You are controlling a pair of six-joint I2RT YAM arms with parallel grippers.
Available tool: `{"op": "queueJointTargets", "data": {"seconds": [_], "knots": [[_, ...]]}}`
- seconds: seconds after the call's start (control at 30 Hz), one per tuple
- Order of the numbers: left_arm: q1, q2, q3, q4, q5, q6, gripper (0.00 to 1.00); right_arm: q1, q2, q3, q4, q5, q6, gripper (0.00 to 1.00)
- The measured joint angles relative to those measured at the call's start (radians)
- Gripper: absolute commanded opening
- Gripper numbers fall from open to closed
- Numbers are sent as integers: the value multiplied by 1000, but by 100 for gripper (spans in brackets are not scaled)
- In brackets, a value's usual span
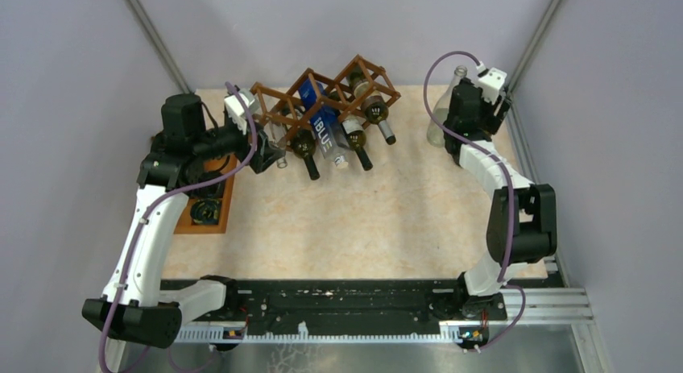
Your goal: Take the wine bottle off the wine rack
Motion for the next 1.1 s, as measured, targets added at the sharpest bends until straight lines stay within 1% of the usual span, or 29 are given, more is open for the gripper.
{"op": "queueJointTargets", "data": {"seconds": [0.07, 0.27, 0.47, 0.57, 0.6, 0.63, 0.7, 0.83, 1.0, 1.1], "knots": [[0, 0, 0, -3, -2, 0, 99, 0, -5, 9, -38, -6, 12, 98], [0, 0, 29, -33, -8, -5, 99, 0, -58, 127, -229, -68, 86, 99], [0, 0, 51, -38, -21, -14, 99, 0, -228, 213, -386, -178, 163, 98], [0, 2, 61, -42, -26, -22, 99, 23, -285, 295, -459, -248, 179, 99], [0, 4, 64, -42, -27, -26, 99, 35, -291, 345, -489, -279, 179, 99], [0, 6, 68, -41, -29, -32, 99, 58, -291, 361, -495, -290, 178, 99], [0, 9, 71, -41, -32, -37, 99, 122, -283, 429, -547, -357, 174, 98], [3, 18, 71, -43, -42, -43, 99, 230, -214, 549, -652, -553, 158, 98], [5, 19, 71, -45, -52, -43, 99, 261, -75, 581, -766, -746, 126, 98], [5, 19, 71, -47, -55, -39, 99, 261, 5, 556, -819, -807, 111, 99]]}}
